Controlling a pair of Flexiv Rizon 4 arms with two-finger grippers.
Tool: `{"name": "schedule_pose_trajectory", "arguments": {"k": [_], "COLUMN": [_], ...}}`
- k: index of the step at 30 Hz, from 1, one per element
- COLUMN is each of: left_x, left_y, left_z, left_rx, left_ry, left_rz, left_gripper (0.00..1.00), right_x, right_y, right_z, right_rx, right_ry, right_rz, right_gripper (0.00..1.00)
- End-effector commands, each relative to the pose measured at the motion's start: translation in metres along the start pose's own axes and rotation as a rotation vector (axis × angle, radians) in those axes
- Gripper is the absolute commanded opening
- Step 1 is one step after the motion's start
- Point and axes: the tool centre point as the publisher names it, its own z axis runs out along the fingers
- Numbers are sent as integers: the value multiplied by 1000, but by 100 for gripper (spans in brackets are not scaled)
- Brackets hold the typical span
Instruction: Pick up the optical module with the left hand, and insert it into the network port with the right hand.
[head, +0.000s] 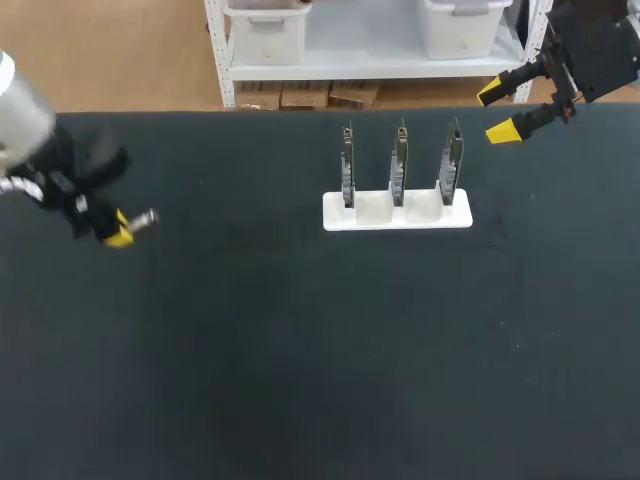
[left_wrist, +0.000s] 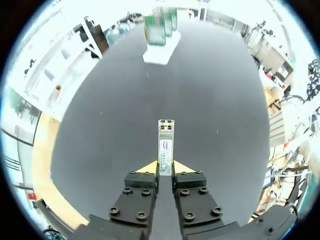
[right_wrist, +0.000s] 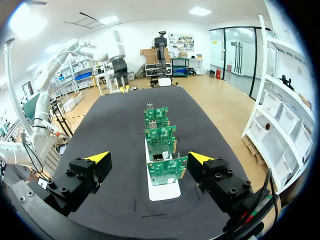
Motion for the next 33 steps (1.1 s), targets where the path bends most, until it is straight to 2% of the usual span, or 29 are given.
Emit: {"name": "schedule_pose_trajectory", "arguments": {"k": [1, 5, 19, 21, 24, 28, 33], "left_x": [-4, -2, -2, -4, -36, -95, -154], "left_y": [1, 8, 8, 11, 16, 21, 6], "left_z": [-42, -61, -61, -61, -68, -83, -97], "left_rx": [-15, -38, -38, -32, -17, 17, 71], "left_ry": [-262, -318, -318, -361, -474, -617, -712], "left_rz": [36, 47, 47, 33, 87, 170, 301], "left_gripper": [0, 0, 0, 0, 0, 0, 0], "right_x": [0, 0, 0, 0, 0, 0, 0], "right_y": [1, 1, 1, 1, 1, 1, 1], "right_z": [0, 0, 0, 0, 0, 0, 0], "right_rx": [2, 2, 2, 2, 2, 2, 2], "right_ry": [0, 0, 0, 0, 0, 0, 0], "right_rz": [0, 0, 0, 0, 0, 0, 0], "right_gripper": [100, 100, 100, 100, 100, 100, 100]}}
